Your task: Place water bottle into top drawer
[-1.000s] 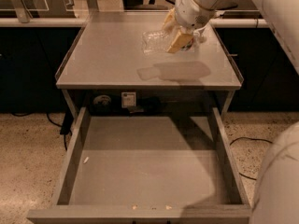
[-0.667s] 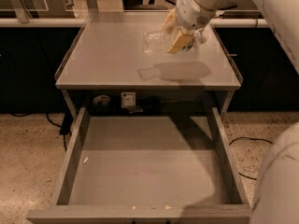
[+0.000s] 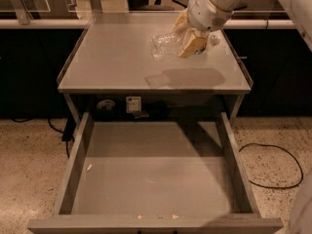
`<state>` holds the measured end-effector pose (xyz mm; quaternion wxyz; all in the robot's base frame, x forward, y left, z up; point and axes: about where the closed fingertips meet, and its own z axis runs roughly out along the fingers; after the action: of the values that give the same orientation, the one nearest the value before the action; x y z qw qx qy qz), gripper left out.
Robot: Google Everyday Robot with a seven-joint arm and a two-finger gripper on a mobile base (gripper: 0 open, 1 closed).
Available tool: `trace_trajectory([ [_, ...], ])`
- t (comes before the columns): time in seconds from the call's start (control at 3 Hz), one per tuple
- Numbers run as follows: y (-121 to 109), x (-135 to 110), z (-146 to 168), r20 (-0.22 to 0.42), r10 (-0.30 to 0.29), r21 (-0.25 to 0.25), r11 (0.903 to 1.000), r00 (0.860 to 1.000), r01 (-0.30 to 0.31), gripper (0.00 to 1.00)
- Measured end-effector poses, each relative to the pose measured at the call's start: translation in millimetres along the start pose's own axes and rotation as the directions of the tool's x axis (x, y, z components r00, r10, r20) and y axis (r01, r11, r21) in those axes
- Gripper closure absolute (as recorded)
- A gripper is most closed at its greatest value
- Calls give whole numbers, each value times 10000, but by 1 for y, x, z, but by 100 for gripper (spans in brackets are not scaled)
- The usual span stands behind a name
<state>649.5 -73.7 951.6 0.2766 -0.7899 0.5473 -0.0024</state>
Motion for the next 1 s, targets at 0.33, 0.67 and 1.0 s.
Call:
trace_trajectory([
  [0.33, 23, -8, -28, -148, -136, 171, 9998, 9998, 139, 100],
  [0.67, 66, -24, -72, -492, -47, 406, 9992, 9988, 67, 100],
  [1.0, 99, -29, -93, -769, 309, 372, 9989, 9966, -281, 100],
])
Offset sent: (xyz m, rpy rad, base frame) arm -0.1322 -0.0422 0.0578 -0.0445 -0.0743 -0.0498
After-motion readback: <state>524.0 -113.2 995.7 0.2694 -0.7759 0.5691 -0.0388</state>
